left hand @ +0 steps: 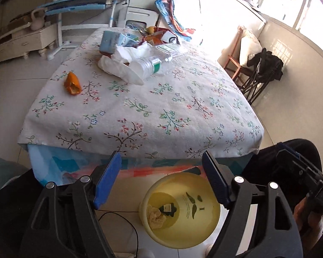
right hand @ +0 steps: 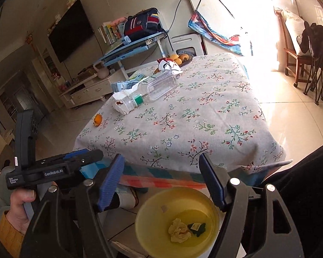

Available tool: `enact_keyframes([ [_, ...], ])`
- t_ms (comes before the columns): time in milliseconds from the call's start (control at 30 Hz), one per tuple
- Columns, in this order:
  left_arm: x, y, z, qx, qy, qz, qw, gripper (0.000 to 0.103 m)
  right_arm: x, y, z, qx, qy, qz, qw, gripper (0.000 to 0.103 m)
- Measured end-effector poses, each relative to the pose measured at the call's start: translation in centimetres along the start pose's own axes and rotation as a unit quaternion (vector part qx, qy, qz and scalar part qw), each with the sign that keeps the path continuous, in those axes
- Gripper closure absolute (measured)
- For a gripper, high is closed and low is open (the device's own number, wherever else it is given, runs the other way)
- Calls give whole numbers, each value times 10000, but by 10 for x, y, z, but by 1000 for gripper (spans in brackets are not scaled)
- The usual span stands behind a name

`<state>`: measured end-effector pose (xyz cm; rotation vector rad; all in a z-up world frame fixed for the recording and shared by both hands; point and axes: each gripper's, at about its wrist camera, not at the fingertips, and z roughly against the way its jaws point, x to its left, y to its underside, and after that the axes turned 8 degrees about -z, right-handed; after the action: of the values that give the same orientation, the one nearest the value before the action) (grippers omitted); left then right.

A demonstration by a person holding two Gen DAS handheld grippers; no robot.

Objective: Collect trash
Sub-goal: 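Carry tissue and plush toy to the yellow bin and release both, then grasp the orange peel with the left gripper while the right gripper reaches for tissue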

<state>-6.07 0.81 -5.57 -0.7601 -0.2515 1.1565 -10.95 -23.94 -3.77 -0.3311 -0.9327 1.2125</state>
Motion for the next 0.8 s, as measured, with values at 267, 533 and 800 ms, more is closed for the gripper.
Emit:
enact_keyframes([
  [267, 43, -12, 31, -817, -1045, 802, 9879, 13, 15, 5, -2, 31, 26, 361, 9993, 33],
  [533, 83, -42, 22, -574, -1734, 1177, 9761, 13, 62, -3, -25, 205, -178, 1321, 9909, 34],
  [800, 106, -86, -40, 180, -2021, 579, 9775, 13, 128, -37, -80, 327, -430, 2497, 9668, 42],
])
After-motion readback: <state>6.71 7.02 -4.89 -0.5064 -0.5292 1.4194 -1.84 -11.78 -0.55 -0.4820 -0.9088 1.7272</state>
